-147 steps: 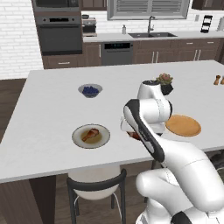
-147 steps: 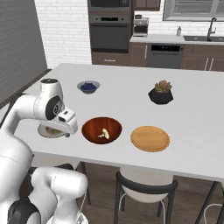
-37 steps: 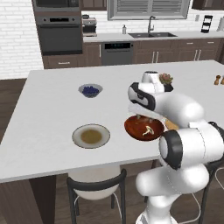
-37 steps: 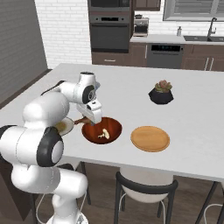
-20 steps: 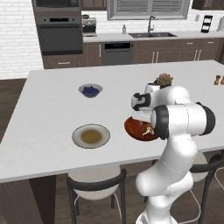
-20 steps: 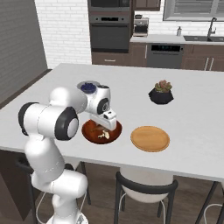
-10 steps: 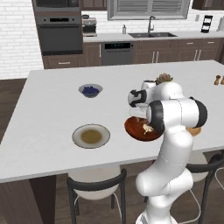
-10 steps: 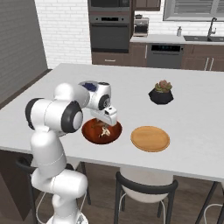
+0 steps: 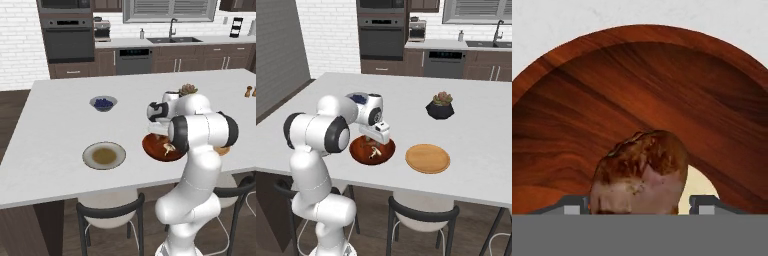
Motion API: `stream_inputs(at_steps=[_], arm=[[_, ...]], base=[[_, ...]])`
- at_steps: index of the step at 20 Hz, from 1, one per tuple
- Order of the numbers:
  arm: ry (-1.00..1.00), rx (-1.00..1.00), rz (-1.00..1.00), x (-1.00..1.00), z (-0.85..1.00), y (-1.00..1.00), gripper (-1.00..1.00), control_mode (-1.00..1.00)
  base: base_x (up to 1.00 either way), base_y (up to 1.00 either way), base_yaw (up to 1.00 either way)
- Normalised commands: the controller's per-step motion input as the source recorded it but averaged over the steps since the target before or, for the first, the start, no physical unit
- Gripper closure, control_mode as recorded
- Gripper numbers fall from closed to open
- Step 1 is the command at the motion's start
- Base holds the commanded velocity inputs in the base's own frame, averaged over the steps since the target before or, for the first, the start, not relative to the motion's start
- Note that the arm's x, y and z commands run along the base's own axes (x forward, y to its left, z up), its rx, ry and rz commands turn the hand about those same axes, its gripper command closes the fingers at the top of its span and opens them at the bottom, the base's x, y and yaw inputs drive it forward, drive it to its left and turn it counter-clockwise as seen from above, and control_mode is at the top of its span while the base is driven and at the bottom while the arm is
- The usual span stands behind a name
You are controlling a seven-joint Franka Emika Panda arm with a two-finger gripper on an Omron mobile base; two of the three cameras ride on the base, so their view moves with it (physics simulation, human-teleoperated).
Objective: Pick the chicken drumstick and mushroom from their plates and place them in the bowl. Then put the bowl in the fridge.
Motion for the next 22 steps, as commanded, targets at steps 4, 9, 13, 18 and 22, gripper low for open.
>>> stream_inputs(at_steps=[4, 9, 13, 18, 22], arm=[[0.0, 0.0, 0.0, -0.05, 0.0, 0.0, -1.0, -1.0], [0.0, 0.0, 0.0, -0.45, 0.43, -0.02, -1.0, -1.0], [0.0, 0.0, 0.05, -0.48, 0.77, 0.04, -1.0, -1.0], [0.02, -0.05, 0.18, -0.35, 0.31, 0.59, -1.0, -1.0], [0.04, -0.11, 0.28, -0.19, -0.01, 0.84, -1.0, -1.0]], base=[[0.0, 0.0, 0.0], [0.0, 0.0, 0.0], [0.0, 0.0, 0.0], [0.0, 0.0, 0.0], [0.0, 0.0, 0.0]])
